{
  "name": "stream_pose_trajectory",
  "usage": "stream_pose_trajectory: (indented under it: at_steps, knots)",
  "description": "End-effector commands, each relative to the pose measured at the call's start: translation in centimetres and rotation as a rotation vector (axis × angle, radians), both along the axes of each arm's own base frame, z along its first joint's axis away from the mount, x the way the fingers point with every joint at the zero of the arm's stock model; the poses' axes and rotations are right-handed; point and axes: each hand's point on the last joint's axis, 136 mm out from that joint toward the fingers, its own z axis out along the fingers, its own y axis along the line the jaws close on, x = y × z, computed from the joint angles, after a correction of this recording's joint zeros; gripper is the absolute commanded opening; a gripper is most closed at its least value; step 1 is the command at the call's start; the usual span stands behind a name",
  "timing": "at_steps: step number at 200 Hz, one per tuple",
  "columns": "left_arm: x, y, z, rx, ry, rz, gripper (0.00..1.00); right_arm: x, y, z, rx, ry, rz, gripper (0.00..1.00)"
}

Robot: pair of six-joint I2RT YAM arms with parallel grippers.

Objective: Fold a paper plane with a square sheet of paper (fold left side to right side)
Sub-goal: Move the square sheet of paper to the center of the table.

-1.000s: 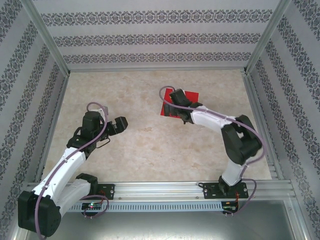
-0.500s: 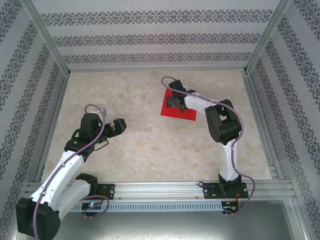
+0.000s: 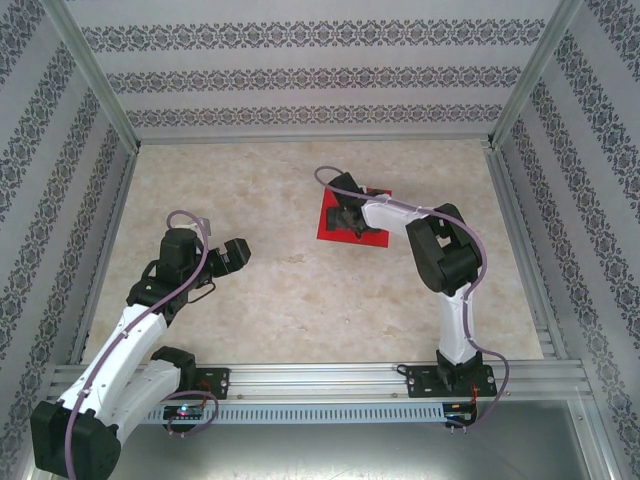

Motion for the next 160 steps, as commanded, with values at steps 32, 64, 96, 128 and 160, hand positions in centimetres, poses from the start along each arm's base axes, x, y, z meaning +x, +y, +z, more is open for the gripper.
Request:
stream_pose_trajectory:
  at_steps: [32, 64, 96, 128, 160]
  knots:
    - [-0.4, 0.4, 0.0, 0.041, 0.004, 0.000, 1.00, -6.7, 3.2, -0.7, 0.030, 0.047, 0.051, 0.98]
    - [-0.4, 0.4, 0.1, 0.043, 0.004, 0.005, 1.00, -10.5, 5.4, -0.4, 0.033, 0.040, 0.094, 0.98]
    - [-0.5, 0.4, 0.0, 0.043, 0.013, 0.002, 1.00, -14.9, 7.6, -0.9, 0.015, 0.045, 0.158, 0.98]
    - [-0.5, 0.5, 0.1, 0.049, 0.016, 0.004, 1.00, -18.6, 8.7, -1.6, 0.018, 0.080, 0.212, 0.98]
    - [-0.5, 0.2, 0.0, 0.037, 0.019, -0.005, 1.00, -20.3, 8.6, -0.7, 0.028, 0.075, 0.263, 0.98]
